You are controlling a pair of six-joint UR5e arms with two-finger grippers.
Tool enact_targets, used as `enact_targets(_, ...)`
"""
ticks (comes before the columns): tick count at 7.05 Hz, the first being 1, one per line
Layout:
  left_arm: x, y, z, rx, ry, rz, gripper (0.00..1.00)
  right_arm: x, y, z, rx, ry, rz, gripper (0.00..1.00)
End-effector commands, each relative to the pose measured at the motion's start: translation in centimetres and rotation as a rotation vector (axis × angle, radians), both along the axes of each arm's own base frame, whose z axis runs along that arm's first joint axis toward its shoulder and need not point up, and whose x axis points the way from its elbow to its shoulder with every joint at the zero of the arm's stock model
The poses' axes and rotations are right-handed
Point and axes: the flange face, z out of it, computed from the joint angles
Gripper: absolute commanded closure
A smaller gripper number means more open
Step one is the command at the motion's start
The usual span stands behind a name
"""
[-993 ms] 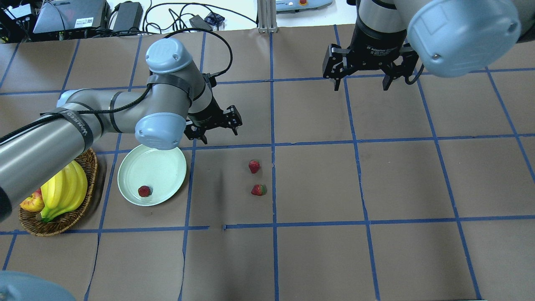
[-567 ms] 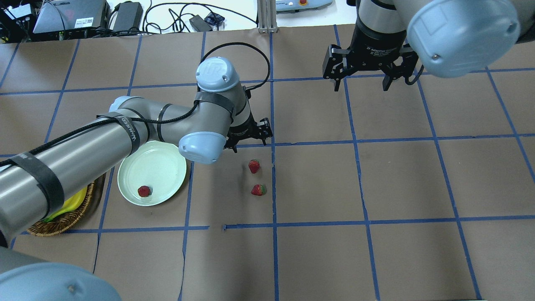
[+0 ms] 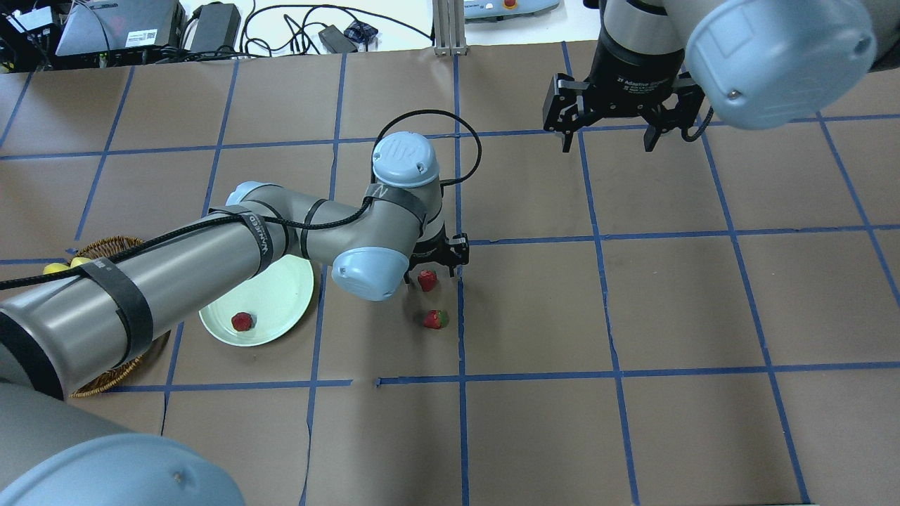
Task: Collect all strawberries into plate
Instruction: 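Move the left gripper back to the two strawberries and grasp one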
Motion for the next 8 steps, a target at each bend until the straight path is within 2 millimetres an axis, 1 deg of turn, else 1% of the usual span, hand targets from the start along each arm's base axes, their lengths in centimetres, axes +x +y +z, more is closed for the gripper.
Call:
enact_targets(1, -0.1, 0.0, 0.1, -0.004, -0.001, -0.004, 0.69, 0.0, 0.0, 0.1, -0.001, -0.001, 0.0, 0.0)
enact_targets(3, -0.1, 0.0, 0.9, -0.016, 0.002, -0.006, 0.9, 0.0, 0.0, 0.1, -0.001, 0.001, 0.0, 0.0)
enact_targets(4, 0.5, 0.0, 2.4, -0.015, -0.009, -0.034, 0.9, 0.0, 0.0, 0.1, -0.001, 0.001, 0.0, 0.0)
enact_targets(5, 2.4, -0.4, 3.7, -0.006, -0.073, -0.086, 0.9, 0.0, 0.0, 0.1, -0.001, 0.001, 0.0, 0.0)
enact_targets(6, 6.5, -1.6, 4.3, 0.021, -0.093, -0.075, 0.9, 0.0, 0.0, 0.1, -0.003, 0.001, 0.0, 0.0)
enact_targets(7, 10.9, -2.4, 5.5, 0.043, -0.09, -0.072, 0.9, 0.0, -0.1, 0.1, -0.001, 0.001, 0.0, 0.0)
enact_targets(8, 14.1, -1.8, 6.6, 0.079, -0.095, -0.116, 0.9, 0.0, -0.1, 0.0, 0.0, 0.001, 0.002, 0.0)
